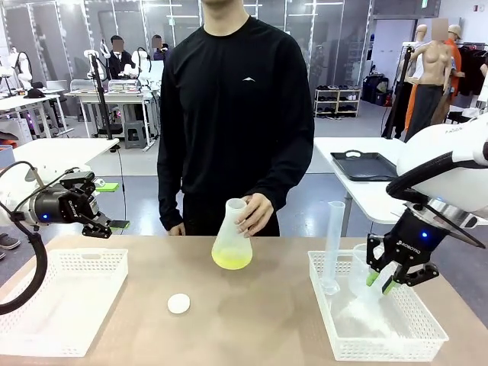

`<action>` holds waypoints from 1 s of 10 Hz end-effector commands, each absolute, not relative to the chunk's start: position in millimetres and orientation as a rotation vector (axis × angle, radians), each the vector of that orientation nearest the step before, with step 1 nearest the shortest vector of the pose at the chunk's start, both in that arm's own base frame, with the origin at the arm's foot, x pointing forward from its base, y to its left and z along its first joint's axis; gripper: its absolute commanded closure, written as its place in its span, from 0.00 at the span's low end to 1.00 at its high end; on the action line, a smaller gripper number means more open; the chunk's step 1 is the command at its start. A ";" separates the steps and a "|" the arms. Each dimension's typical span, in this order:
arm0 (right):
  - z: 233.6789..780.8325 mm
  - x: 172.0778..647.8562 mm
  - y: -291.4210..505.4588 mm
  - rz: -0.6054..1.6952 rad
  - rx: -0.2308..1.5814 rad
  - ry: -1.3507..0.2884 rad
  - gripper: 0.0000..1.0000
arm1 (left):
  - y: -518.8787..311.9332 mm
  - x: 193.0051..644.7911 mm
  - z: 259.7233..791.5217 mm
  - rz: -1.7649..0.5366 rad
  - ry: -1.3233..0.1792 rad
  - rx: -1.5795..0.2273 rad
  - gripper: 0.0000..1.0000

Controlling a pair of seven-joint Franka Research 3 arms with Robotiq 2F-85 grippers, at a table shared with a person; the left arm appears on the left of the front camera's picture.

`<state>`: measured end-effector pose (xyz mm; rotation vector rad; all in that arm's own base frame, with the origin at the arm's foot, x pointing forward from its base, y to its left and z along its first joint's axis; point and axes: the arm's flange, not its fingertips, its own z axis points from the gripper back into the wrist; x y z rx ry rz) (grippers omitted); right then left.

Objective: Prepare the solutions needed for the experiment.
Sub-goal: Once the solution is in the Big flask , pick up the Plastic Funnel and place it back into the right Organizing basket, then when the human places the Big flask in the center of the table, pick up the Big flask and place it in the left Organizing basket.

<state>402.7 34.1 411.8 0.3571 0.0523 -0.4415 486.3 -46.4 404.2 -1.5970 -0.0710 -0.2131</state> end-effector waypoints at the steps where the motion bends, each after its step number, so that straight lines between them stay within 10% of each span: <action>1: 410.5 412.3 37.5 -0.457 0.317 0.084 0.54 | -46.6 485.3 406.5 -0.219 -0.071 -1.601 0.00; 2: 411.8 402.7 34.1 -0.442 0.357 0.052 0.16 | -46.6 485.3 406.5 -0.219 -0.071 -1.601 0.00; 10: 411.8 402.7 34.1 -0.442 0.357 0.052 0.16 | -46.6 485.3 406.5 -0.219 -0.071 -1.601 0.00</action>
